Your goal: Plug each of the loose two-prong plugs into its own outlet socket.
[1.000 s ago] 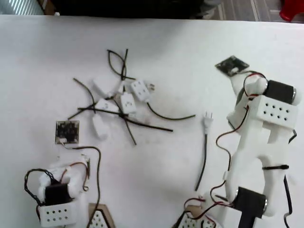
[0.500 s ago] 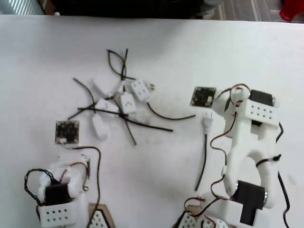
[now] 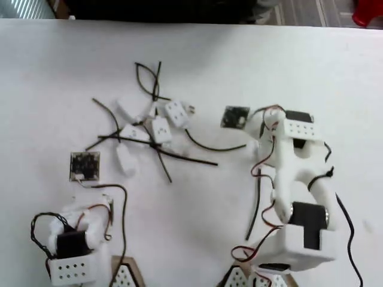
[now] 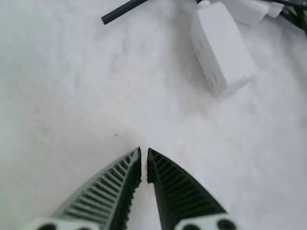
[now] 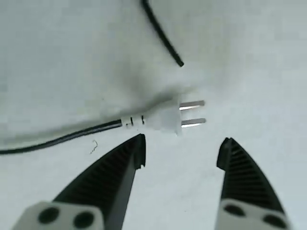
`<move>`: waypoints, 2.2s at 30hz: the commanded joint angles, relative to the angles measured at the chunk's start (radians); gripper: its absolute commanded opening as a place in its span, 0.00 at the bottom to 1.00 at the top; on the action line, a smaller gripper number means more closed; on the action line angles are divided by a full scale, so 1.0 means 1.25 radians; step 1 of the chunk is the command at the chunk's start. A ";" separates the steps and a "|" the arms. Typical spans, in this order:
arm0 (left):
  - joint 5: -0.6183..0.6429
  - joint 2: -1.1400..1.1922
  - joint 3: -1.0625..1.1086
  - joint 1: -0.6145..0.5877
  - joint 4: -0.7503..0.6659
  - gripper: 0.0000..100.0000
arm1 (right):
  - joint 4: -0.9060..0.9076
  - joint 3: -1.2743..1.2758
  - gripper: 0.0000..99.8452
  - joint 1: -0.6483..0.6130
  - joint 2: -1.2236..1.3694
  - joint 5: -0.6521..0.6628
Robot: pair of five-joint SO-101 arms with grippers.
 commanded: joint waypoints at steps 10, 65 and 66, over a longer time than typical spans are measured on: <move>-0.007 -0.003 -0.002 0.012 -0.007 0.05 | 0.052 -0.112 0.25 -0.064 0.055 -0.183; -0.007 -0.003 -0.002 0.012 -0.007 0.05 | -0.019 -0.108 0.02 0.157 0.040 -1.178; -0.007 -0.003 -0.002 0.012 -0.007 0.05 | -0.019 -0.108 0.02 0.157 0.036 -1.221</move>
